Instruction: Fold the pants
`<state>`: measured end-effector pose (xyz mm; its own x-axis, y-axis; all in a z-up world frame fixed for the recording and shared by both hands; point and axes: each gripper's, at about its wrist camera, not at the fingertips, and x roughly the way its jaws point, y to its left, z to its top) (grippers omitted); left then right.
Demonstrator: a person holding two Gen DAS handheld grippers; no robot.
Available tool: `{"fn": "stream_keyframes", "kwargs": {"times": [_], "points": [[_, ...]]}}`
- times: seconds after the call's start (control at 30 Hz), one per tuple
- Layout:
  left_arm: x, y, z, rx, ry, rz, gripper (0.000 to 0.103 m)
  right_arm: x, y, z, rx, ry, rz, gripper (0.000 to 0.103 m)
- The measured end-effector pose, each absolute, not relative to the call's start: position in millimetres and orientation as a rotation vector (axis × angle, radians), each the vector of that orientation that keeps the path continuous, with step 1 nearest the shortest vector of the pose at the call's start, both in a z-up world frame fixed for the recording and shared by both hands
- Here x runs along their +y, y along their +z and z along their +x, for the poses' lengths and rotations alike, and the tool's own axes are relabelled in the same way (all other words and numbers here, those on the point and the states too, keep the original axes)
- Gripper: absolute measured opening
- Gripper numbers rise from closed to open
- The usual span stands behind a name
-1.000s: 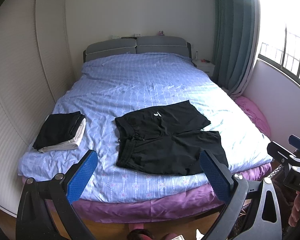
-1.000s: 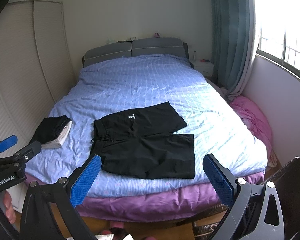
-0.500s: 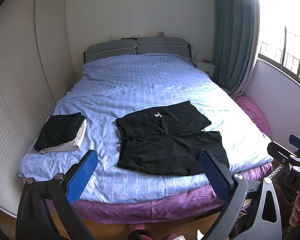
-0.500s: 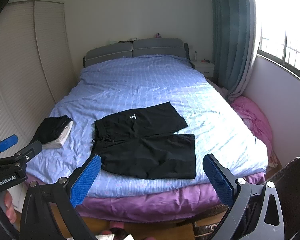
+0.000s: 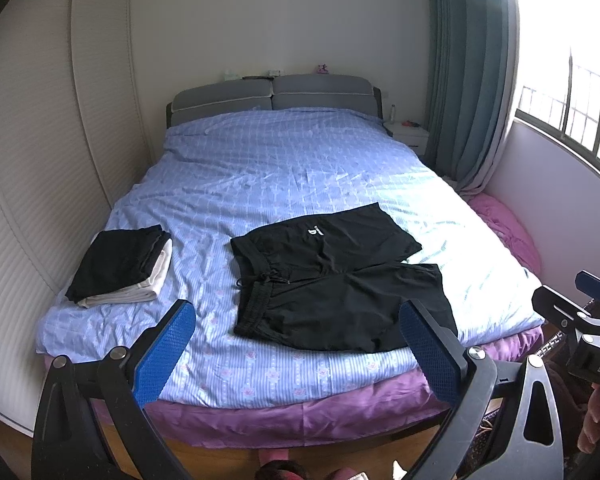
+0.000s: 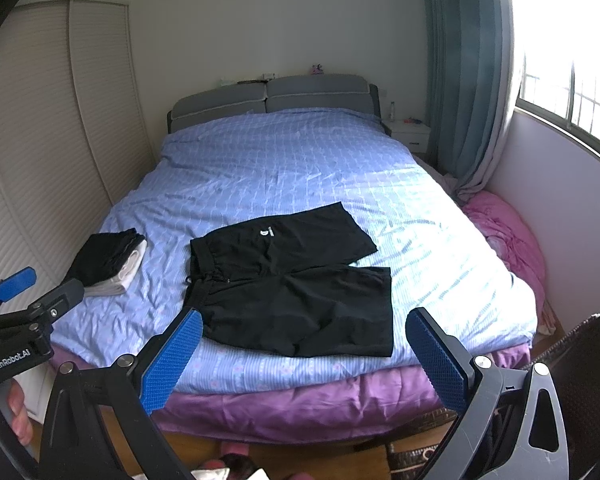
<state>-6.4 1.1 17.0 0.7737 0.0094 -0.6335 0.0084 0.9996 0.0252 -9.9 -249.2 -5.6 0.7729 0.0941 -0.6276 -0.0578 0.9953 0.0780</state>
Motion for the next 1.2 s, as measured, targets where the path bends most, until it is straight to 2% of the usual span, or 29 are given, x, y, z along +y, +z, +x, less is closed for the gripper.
{"fn": "stream_keyframes", "kwargs": {"times": [0.47, 0.7, 0.93, 1.2], "points": [[12.2, 10.6, -0.4, 0.721, 0.015, 0.02, 0.103, -245.6, -15.8, -7.9, 0.711, 0.08, 0.051, 0.103], [18.0, -6.5, 4.8, 0.706, 0.085, 0.092, 0.103, -240.0, -38.8, 8.6, 0.766, 0.082, 0.051, 0.103], [40.4, -43.6, 33.0, 0.725, 0.13, 0.162, 0.103, -229.7, -85.9, 43.8, 0.857, 0.06, 0.082, 0.103], [82.3, -124.8, 116.4, 0.925, 0.149, 0.137, 0.103, -207.5, -158.4, 111.5, 1.036, -0.058, 0.126, 0.102]]}}
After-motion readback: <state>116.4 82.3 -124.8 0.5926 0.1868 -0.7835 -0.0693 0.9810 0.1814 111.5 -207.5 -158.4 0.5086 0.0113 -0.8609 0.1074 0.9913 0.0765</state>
